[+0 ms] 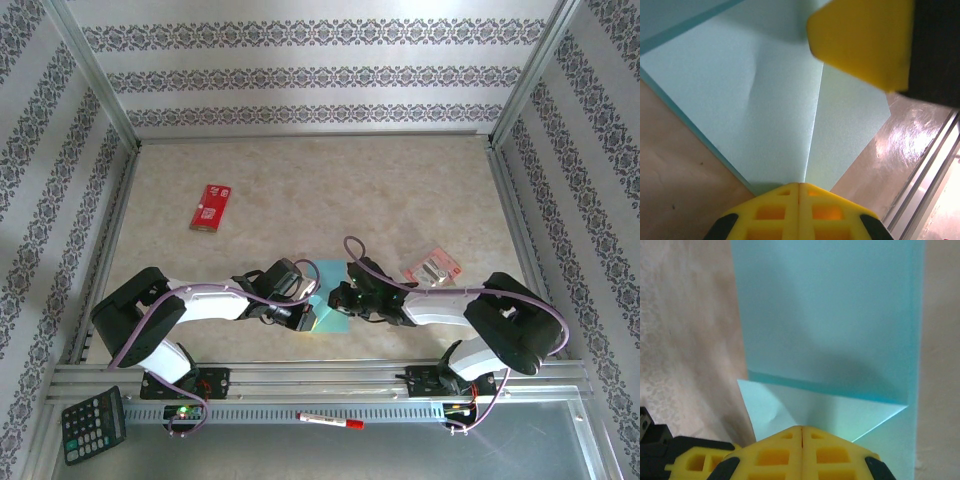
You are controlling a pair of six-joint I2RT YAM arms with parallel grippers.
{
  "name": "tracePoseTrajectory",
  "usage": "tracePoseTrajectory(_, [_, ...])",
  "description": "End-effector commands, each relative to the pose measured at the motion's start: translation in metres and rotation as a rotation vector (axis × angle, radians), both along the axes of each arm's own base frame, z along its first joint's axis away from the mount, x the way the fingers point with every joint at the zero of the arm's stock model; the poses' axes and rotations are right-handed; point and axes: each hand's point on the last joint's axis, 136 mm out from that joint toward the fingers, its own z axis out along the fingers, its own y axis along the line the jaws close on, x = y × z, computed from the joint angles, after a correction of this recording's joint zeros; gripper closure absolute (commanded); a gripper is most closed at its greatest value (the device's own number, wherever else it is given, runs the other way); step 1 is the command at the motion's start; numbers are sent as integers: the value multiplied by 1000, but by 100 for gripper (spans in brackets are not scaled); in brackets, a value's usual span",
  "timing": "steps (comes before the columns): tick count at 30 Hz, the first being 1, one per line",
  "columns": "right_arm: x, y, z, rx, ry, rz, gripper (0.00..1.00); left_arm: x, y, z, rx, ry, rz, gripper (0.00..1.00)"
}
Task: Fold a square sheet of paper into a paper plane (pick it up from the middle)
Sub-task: Fold the triangle a second time at the center of the table.
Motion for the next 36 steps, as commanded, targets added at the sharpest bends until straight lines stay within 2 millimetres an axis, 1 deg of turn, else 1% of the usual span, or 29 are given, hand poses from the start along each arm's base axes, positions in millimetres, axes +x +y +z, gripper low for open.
tracePoseTrajectory(1, [4, -11, -7, -25, 9, -9, 100, -20, 48, -38, 227, 74, 28, 100])
tracePoseTrajectory(3, [6, -22, -11, -38, 20, -26, 100, -20, 48, -38, 227, 71, 26, 100])
tracePoseTrajectory(5, [12, -33, -10, -43, 20, -46, 100, -21, 48, -38, 229, 74, 25, 100])
tracePoseTrajectory(8, [20, -45, 0, -36, -4, -70, 100, -21, 49, -38, 231, 72, 23, 100])
tracePoseTrajectory(10, [24, -44, 13, -18, -37, -67, 100, -20, 49, -38, 231, 71, 23, 100])
tracePoseTrajectory(12, [23, -37, 24, 9, -55, -52, 100, -20, 48, -37, 231, 70, 24, 100])
tracePoseTrajectory(14, [20, -27, 31, 26, -70, -29, 100, -20, 48, -38, 230, 71, 24, 100])
tracePoseTrajectory(16, [14, -16, 33, 35, -71, -3, 100, -20, 48, -38, 230, 73, 25, 100])
tracePoseTrajectory(20, [5, 7, 27, 44, -50, 45, 100, -21, 49, -39, 230, 73, 27, 100])
tracePoseTrajectory(23, [5, 16, 20, 40, -36, 67, 100, -20, 48, -38, 229, 73, 25, 100])
tracePoseTrajectory(31, [8, 10, 5, 11, -15, 67, 100, -21, 48, -38, 227, 73, 22, 100])
tracePoseTrajectory(36, [7, -4, -8, -15, 5, 55, 100, -19, 46, -36, 222, 69, 22, 100])
